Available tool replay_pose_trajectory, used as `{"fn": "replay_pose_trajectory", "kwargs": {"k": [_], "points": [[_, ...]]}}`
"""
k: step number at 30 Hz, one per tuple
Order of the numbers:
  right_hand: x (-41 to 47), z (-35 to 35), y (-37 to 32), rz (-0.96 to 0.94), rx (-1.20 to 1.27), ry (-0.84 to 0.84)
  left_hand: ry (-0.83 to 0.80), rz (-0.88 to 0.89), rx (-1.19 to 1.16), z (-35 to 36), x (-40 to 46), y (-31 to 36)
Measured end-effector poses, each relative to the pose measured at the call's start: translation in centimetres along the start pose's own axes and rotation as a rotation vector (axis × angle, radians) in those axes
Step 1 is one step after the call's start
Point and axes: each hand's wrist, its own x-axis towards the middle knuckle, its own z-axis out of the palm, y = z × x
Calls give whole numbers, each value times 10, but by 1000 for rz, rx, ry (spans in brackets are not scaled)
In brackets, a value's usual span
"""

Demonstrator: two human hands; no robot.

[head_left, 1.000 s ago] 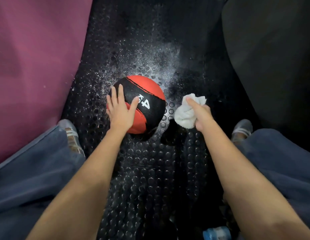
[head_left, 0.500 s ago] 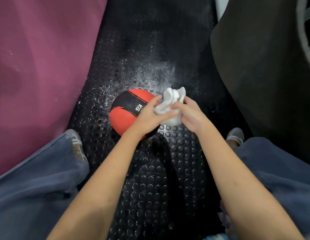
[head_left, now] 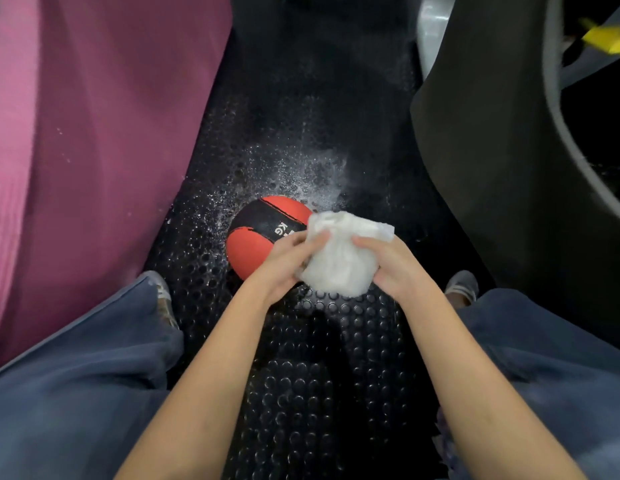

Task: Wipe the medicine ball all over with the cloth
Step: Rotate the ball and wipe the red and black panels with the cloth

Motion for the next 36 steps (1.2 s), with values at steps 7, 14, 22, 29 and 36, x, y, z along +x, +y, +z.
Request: {"fn": "replay_pose_trajectory", "kwargs": {"k": [7, 14, 22, 29, 36], "points": [[-2, -21, 24, 30, 34, 294, 80, 23, 6, 16, -1, -14], [-3, -60, 65, 246, 20, 368, 120, -122, -24, 35, 19, -61], [57, -96, 103, 106, -217, 722, 223, 63, 311, 57, 76, -126], [149, -120, 118, 60, -684, 606, 202, -7, 774, 42, 156, -148], [181, -128, 149, -157, -1620, -21, -73, -20, 1621, 25, 208, -169]]}}
